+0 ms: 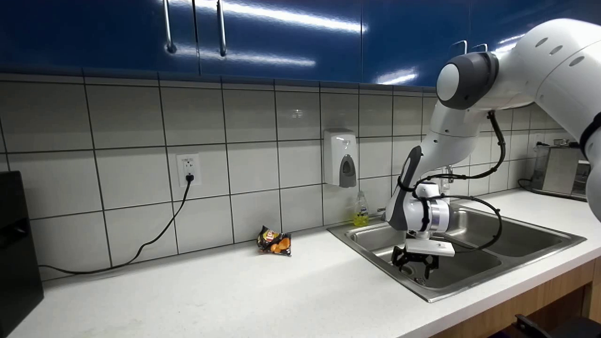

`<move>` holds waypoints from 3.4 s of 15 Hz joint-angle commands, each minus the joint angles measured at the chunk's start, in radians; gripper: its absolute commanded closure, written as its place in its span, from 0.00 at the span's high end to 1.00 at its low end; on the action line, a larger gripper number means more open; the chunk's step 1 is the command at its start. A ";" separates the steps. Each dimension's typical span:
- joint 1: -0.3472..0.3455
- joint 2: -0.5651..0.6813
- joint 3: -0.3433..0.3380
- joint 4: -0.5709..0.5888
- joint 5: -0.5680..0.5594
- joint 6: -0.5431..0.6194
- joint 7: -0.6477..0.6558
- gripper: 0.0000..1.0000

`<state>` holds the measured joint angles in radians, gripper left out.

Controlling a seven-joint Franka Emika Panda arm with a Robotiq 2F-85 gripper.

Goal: Put the brown packet in the sink on the left.

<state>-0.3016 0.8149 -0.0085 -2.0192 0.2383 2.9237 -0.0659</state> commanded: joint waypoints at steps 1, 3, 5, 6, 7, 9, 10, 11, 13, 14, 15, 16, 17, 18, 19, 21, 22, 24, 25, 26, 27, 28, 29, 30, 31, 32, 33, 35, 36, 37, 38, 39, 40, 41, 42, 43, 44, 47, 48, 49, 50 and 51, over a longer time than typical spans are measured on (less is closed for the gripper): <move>0.003 -0.039 0.004 -0.018 -0.011 0.038 0.028 1.00; 0.007 -0.049 0.000 -0.020 -0.010 0.060 0.038 1.00; 0.010 -0.062 -0.003 -0.023 -0.011 0.078 0.048 1.00; 0.013 -0.069 -0.005 -0.025 -0.012 0.082 0.051 1.00; 0.019 -0.076 -0.012 -0.028 -0.015 0.089 0.057 1.00; 0.030 -0.096 -0.021 -0.036 -0.020 0.087 0.062 1.00; 0.034 -0.110 -0.024 -0.043 -0.023 0.081 0.060 1.00; 0.047 -0.120 -0.035 -0.048 -0.027 0.076 0.065 1.00; 0.059 -0.149 -0.047 -0.067 -0.036 0.070 0.057 1.00; 0.068 -0.164 -0.055 -0.078 -0.043 0.066 0.055 1.00; 0.081 -0.181 -0.067 -0.091 -0.049 0.064 0.058 1.00; 0.090 -0.197 -0.077 -0.105 -0.056 0.069 0.057 1.00; 0.094 -0.213 -0.079 -0.118 -0.061 0.073 0.055 1.00; 0.101 -0.231 -0.085 -0.133 -0.069 0.068 0.053 1.00; 0.103 -0.252 -0.087 -0.151 -0.077 0.063 0.048 1.00; 0.112 -0.295 -0.093 -0.190 -0.100 0.045 0.037 1.00; 0.119 -0.319 -0.098 -0.213 -0.115 0.036 0.033 1.00; 0.116 -0.363 -0.088 -0.257 -0.137 0.017 0.020 1.00; 0.122 -0.385 -0.091 -0.279 -0.149 0.004 0.020 1.00; 0.128 -0.409 -0.093 -0.305 -0.162 -0.011 0.019 1.00; 0.135 -0.435 -0.096 -0.330 -0.171 -0.025 0.022 1.00; 0.137 -0.466 -0.093 -0.357 -0.175 -0.038 0.021 1.00; 0.140 -0.491 -0.089 -0.378 -0.179 -0.054 0.019 1.00; 0.148 -0.519 -0.089 -0.402 -0.185 -0.068 0.021 1.00; 0.157 -0.548 -0.092 -0.425 -0.192 -0.086 0.025 1.00; 0.169 -0.576 -0.093 -0.446 -0.199 -0.104 0.032 1.00; 0.177 -0.607 -0.092 -0.469 -0.204 -0.123 0.033 1.00; 0.200 -0.670 -0.093 -0.508 -0.223 -0.174 0.043 1.00; 0.209 -0.704 -0.090 -0.528 -0.232 -0.201 0.045 1.00; 0.218 -0.733 -0.086 -0.546 -0.241 -0.226 0.049 1.00; 0.226 -0.764 -0.083 -0.564 -0.248 -0.253 0.053 1.00; 0.233 -0.790 -0.080 -0.578 -0.255 -0.275 0.059 1.00; 0.238 -0.819 -0.076 -0.596 -0.258 -0.295 0.061 1.00; 0.243 -0.844 -0.071 -0.608 -0.258 -0.317 0.063 1.00; 0.247 -0.871 -0.068 -0.623 -0.261 -0.336 0.066 1.00; 0.249 -0.896 -0.065 -0.638 -0.260 -0.347 0.069 1.00; 0.252 -0.921 -0.062 -0.651 -0.259 -0.367 0.070 1.00; 0.251 -0.993 -0.051 -0.684 -0.264 -0.412 0.077 1.00; 0.251 -1.020 -0.047 -0.694 -0.266 -0.428 0.084 1.00; 0.250 -1.046 -0.043 -0.704 -0.267 -0.447 0.090 1.00; 0.247 -1.075 -0.036 -0.715 -0.281 -0.463 0.106 1.00; 0.249 -1.103 -0.031 -0.726 -0.281 -0.484 0.101 1.00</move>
<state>-0.0484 -0.1676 -0.0634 -2.6917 -0.0038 2.5080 -0.0124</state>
